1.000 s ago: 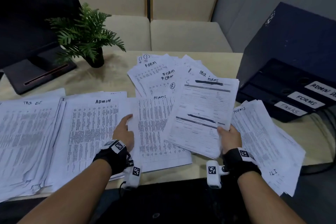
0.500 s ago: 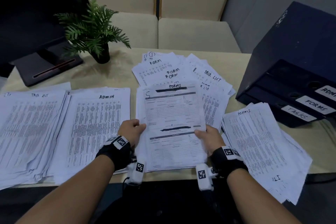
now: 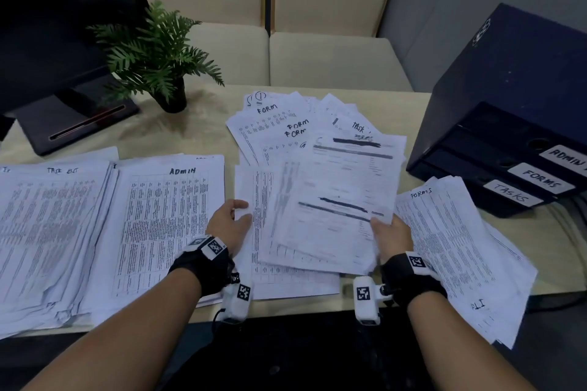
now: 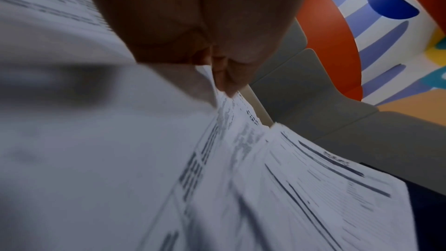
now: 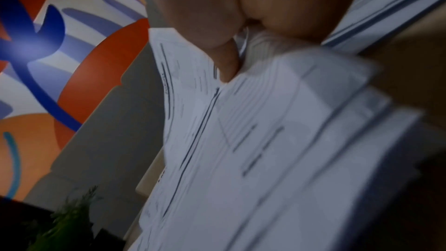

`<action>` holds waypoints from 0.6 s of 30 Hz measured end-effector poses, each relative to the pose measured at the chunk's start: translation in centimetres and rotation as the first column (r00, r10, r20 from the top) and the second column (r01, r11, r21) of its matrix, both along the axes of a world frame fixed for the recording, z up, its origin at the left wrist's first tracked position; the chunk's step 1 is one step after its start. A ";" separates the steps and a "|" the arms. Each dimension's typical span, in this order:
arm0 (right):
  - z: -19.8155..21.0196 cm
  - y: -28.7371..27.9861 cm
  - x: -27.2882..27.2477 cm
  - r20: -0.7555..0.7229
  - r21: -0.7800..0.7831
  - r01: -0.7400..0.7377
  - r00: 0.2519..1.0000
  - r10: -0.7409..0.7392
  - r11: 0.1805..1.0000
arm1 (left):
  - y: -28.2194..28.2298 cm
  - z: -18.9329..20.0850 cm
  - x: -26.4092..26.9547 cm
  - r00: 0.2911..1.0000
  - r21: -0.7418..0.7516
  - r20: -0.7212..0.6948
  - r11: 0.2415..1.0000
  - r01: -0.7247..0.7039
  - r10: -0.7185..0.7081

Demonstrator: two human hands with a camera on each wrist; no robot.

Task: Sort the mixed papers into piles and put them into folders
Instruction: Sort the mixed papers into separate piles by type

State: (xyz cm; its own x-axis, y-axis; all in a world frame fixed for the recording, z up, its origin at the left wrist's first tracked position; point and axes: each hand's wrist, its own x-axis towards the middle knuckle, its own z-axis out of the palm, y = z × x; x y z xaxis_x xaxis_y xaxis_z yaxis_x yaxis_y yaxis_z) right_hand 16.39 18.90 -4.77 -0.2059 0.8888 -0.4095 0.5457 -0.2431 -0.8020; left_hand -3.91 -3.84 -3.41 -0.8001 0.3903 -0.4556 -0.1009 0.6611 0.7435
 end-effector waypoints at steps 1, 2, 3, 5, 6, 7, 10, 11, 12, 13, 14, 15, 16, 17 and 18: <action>-0.3 -0.3 0.0 -0.006 -0.030 -0.043 0.999 0.042 0.999 | 0.1 0.0 0.1 1.000 0.027 0.032 1.000 0.000 -0.001; -0.8 -0.6 0.0 -0.009 -0.056 -0.095 0.995 0.095 0.994 | 0.3 -0.1 0.2 0.999 0.035 0.051 0.999 0.004 -0.006; -1.0 -1.0 -0.1 -0.005 -0.090 -0.155 0.988 0.155 0.984 | 0.5 -0.2 0.2 0.999 0.025 0.051 1.000 0.017 -0.018; -1.6 -1.8 -0.2 -0.011 -0.132 -0.230 0.973 0.231 0.964 | 0.7 -0.4 0.2 0.998 -0.014 0.018 0.998 0.055 -0.054; -1.5 -2.1 -0.2 -0.005 -0.116 -0.233 0.972 0.234 0.965 | 0.7 -0.6 0.1 0.998 -0.024 0.003 0.998 0.058 -0.058; -1.2 -2.1 -0.2 0.009 -0.082 -0.205 0.978 0.207 0.975 | 0.7 -0.7 0.0 0.998 -0.026 -0.003 0.998 0.055 -0.055; 0.3 -1.2 0.4 -0.029 0.012 0.044 0.999 -0.044 0.999 | 0.3 -0.9 -0.2 0.998 -0.016 0.008 0.998 0.063 -0.063; 0.7 -0.6 0.7 -0.066 0.017 0.109 0.992 -0.108 0.994 | 0.1 -0.9 -0.2 0.998 0.004 0.011 0.998 0.062 -0.063; 0.9 -0.2 1.0 -0.090 0.014 0.137 0.987 -0.135 0.990 | 0.0 -1.0 -0.3 0.998 0.024 0.010 0.998 0.057 -0.058; 1.0 0.1 1.1 -0.097 0.002 0.136 0.986 -0.135 0.991 | -0.1 -0.9 -0.4 0.999 0.036 0.010 0.998 0.053 -0.053; 0.9 0.4 1.1 -0.086 -0.012 0.122 0.989 -0.122 0.993 | -0.2 -0.9 -0.4 0.999 0.037 0.006 0.998 0.048 -0.048; 0.6 0.5 1.1 -0.070 -0.025 0.100 0.992 -0.102 0.995 | -0.2 -0.9 -0.4 0.999 0.028 -0.001 0.998 0.052 -0.052; 0.4 0.6 1.1 -0.057 -0.036 0.080 0.995 -0.082 0.996 | -0.2 -0.8 -0.3 0.998 0.016 -0.006 0.998 0.057 -0.057; 0.3 0.6 1.0 -0.047 -0.038 0.067 0.997 -0.069 0.997 | -0.2 -0.8 -0.3 0.998 0.005 -0.013 0.998 0.060 -0.060; 0.3 0.5 0.8 -0.047 -0.037 0.065 0.997 -0.067 0.997 | -0.2 -0.9 -0.3 0.998 0.002 -0.015 0.998 0.055 -0.055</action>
